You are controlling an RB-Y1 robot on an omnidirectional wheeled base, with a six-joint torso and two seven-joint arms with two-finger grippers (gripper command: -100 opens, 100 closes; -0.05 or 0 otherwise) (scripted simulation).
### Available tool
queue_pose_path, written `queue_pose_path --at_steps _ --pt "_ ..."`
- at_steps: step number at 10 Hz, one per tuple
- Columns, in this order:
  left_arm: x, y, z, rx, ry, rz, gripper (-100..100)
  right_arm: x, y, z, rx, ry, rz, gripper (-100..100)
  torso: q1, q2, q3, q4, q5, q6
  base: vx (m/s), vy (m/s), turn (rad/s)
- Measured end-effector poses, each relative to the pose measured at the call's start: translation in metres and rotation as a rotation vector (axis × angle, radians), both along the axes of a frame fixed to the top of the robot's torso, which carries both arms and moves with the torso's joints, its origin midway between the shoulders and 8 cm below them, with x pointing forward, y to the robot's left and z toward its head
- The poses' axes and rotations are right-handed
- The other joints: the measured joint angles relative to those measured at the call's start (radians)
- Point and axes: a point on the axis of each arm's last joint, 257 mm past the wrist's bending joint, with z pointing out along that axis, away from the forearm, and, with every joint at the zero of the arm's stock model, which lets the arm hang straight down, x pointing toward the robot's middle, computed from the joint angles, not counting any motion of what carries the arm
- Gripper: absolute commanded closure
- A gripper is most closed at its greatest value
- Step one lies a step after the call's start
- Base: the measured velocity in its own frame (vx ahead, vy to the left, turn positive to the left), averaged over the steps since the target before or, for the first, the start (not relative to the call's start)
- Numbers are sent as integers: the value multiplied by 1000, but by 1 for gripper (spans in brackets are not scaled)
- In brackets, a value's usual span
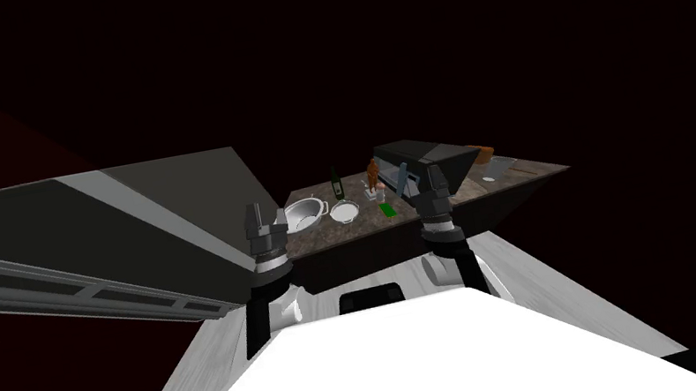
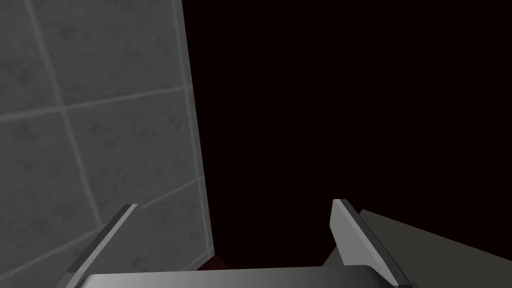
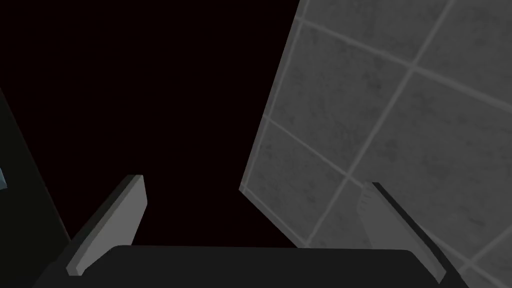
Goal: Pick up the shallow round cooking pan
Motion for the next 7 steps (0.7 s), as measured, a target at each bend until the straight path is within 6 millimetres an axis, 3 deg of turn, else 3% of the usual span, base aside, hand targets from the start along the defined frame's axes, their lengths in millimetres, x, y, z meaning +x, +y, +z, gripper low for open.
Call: queue_pose_path --at_steps 7 --pt "29 2 -28 20 159 -71 -100 0 0 0 0 0 0 0 -5 2 1 1 -1 0 -35 -82 -40"
